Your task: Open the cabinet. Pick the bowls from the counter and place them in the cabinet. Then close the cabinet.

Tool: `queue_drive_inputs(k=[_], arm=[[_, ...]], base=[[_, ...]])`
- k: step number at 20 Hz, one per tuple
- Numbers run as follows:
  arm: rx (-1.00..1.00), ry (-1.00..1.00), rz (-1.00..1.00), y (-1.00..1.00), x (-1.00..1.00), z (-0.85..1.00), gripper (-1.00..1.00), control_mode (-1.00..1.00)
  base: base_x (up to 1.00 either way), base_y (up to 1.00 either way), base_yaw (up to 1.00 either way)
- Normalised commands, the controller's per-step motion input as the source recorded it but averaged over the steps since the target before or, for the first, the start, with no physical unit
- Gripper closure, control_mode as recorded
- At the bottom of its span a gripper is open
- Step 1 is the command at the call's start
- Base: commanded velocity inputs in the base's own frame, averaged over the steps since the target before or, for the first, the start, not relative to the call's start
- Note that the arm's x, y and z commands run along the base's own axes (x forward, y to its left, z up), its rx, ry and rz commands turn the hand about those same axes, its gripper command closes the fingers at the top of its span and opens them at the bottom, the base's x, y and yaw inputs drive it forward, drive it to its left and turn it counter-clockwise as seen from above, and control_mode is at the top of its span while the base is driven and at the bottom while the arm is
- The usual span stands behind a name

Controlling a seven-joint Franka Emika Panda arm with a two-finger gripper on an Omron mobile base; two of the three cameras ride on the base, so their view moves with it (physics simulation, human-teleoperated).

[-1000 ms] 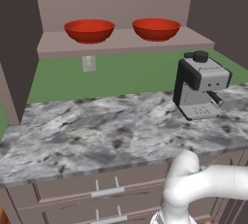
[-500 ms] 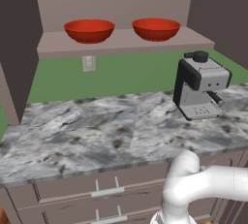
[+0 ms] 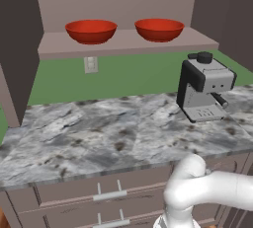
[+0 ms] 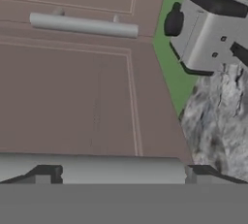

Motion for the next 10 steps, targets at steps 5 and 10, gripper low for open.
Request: queue_drive_inputs(k=[5,10], arm=[[0.00,-0.11,0.00,0.27,0.00,-0.02,-1.00,-1.00],[-0.06,-0.19,0.00,0.85,0.05,0.00,-1.00,-1.00]], base=[[0.00,0.00,0.00],[0.00,0.00,0.00]])
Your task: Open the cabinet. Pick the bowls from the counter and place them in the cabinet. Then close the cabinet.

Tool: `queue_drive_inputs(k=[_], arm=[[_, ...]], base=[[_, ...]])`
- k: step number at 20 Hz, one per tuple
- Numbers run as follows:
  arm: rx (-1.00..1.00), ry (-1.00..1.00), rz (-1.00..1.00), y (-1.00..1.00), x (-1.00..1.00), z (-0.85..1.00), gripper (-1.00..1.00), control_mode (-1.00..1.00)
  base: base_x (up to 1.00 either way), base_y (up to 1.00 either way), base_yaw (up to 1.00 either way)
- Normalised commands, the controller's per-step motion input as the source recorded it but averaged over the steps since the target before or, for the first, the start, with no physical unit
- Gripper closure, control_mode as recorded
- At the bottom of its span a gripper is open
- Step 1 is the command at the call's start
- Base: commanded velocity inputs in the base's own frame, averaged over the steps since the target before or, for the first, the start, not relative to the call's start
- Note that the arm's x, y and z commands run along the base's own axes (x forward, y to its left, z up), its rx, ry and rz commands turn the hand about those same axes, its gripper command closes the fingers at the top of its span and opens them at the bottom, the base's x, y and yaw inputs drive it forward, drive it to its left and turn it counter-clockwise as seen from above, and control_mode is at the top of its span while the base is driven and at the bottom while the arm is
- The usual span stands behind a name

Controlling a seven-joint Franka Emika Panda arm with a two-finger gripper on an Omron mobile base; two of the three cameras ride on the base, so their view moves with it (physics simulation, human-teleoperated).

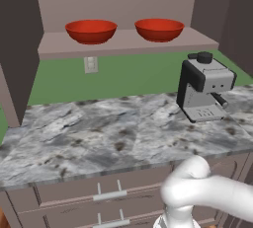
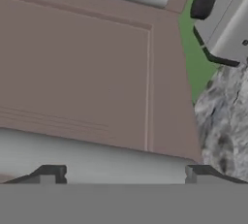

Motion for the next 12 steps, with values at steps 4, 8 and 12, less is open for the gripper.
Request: queue_drive_inputs(k=[4,8,12], arm=[[-0.12,-0.27,-0.01,1.00,0.00,0.00,-1.00,-1.00],[-0.11,-0.28,-0.04,1.00,0.02,0.00,-1.00,-1.00],[-0.10,-0.32,-0.07,1.00,0.00,0.00,-1.00,-1.00]], base=[[0.00,0.00,0.00],[0.00,0.00,0.00],[0.00,0.00,0.00]])
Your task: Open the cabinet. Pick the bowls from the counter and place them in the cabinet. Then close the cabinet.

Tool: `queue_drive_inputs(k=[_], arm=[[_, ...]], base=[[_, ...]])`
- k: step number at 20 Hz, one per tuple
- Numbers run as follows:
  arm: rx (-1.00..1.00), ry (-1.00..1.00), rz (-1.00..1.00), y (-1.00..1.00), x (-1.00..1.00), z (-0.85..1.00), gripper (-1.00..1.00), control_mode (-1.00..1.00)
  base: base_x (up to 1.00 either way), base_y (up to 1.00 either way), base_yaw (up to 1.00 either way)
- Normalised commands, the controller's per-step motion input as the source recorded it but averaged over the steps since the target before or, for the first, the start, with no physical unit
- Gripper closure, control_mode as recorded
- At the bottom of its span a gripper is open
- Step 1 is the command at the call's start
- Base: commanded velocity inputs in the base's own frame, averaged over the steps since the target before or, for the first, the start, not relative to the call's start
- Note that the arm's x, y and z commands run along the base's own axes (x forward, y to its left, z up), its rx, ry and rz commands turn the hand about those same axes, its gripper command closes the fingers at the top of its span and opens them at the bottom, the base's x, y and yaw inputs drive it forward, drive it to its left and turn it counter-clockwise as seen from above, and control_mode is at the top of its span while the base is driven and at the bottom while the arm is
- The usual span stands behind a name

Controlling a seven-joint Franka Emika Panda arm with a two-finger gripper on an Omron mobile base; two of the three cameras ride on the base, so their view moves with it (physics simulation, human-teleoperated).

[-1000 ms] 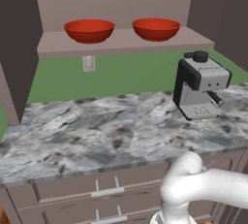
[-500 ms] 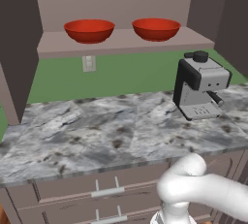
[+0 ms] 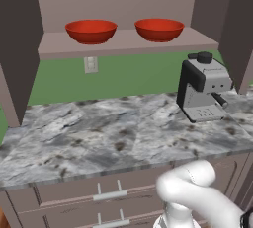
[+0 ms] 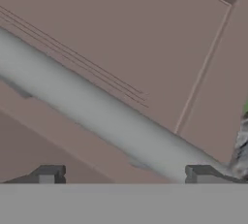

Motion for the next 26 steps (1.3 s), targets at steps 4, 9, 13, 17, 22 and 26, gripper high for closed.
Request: queue_drive_inputs(k=[4,9,13,17,22,26], arm=[[-0.07,-0.32,-0.14,1.00,0.04,0.00,-1.00,-1.00],[-0.10,-0.33,-0.17,1.00,0.58,0.02,-1.00,-1.00],[-0.12,-0.23,-0.22,0.99,1.00,0.15,-1.00,-1.00],[-0.16,-0.14,-0.23,0.73,1.00,0.32,-1.00,-1.00],[-0.18,0.00,-0.23,0.63,1.00,0.27,-1.00,-1.00],[-0.15,0.00,-0.22,0.56,0.99,0.05,-1.00,-1.00]], base=[[0.00,0.00,0.00],[0.00,0.00,0.00],[0.00,0.00,0.00],[0.00,0.00,0.00],[0.00,0.00,0.00],[0.00,0.00,0.00]])
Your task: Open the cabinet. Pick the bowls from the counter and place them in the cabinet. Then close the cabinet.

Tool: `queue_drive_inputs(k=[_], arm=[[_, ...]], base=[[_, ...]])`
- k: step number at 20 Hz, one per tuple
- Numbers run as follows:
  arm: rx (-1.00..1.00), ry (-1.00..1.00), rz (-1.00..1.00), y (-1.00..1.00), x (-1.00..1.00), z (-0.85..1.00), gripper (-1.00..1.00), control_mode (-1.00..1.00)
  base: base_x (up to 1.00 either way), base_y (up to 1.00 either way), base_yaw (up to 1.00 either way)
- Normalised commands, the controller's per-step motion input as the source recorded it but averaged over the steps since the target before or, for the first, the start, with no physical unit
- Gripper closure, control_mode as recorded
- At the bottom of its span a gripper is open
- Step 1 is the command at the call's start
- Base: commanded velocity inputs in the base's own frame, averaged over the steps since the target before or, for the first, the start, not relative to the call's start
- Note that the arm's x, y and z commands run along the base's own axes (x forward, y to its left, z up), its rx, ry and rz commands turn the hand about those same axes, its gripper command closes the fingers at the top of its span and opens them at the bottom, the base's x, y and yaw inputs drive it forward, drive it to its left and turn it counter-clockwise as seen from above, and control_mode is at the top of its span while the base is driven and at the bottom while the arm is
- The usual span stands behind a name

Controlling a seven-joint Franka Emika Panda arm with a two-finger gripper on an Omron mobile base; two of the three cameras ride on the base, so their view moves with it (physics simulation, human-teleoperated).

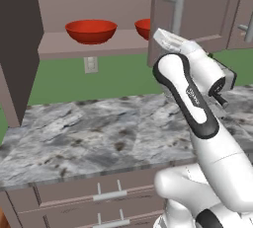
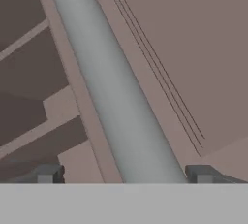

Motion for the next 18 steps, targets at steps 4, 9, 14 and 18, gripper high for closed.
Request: queue_drive_inputs(k=[4,9,14,18], arm=[[-0.14,0.00,-0.22,0.48,0.95,0.00,-1.00,-1.00],[-0.15,0.04,-0.22,0.43,1.00,0.00,-1.00,-1.00],[-0.09,0.17,-0.17,0.15,1.00,0.00,-1.00,-1.00],[-0.04,0.19,-0.10,0.00,0.91,0.00,-1.00,-1.00]], base=[[0.00,0.00,0.00],[0.00,0.00,0.00],[0.00,0.00,0.00],[0.00,0.00,0.00]])
